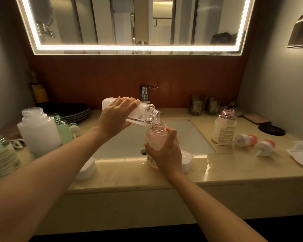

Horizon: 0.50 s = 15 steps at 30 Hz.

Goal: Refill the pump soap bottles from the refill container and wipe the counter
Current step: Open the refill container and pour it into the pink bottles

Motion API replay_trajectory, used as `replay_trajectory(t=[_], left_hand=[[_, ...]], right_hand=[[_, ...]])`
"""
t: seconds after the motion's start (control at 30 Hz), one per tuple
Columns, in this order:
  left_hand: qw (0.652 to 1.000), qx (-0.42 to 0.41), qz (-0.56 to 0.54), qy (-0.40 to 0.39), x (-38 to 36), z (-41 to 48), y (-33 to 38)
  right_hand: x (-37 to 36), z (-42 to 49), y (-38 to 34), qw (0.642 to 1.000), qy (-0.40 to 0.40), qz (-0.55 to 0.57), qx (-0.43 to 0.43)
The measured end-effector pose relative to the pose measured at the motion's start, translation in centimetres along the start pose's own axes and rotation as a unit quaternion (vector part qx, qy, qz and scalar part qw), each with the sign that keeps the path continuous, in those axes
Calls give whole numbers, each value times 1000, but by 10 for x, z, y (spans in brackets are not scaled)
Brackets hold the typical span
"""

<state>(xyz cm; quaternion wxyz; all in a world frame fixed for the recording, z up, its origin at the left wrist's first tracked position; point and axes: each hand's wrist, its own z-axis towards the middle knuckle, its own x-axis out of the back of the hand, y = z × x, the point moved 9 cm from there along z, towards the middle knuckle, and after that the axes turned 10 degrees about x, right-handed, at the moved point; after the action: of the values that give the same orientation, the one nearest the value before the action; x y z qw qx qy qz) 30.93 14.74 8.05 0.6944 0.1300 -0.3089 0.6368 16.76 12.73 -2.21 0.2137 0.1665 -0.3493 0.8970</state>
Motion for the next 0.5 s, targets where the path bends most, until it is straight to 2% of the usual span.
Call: replay_trajectory(t=[0.5], left_hand=[[1000,8,1,-12,-3,0,-2]], right_hand=[[1,0,0,1000,-5,-10,-11]])
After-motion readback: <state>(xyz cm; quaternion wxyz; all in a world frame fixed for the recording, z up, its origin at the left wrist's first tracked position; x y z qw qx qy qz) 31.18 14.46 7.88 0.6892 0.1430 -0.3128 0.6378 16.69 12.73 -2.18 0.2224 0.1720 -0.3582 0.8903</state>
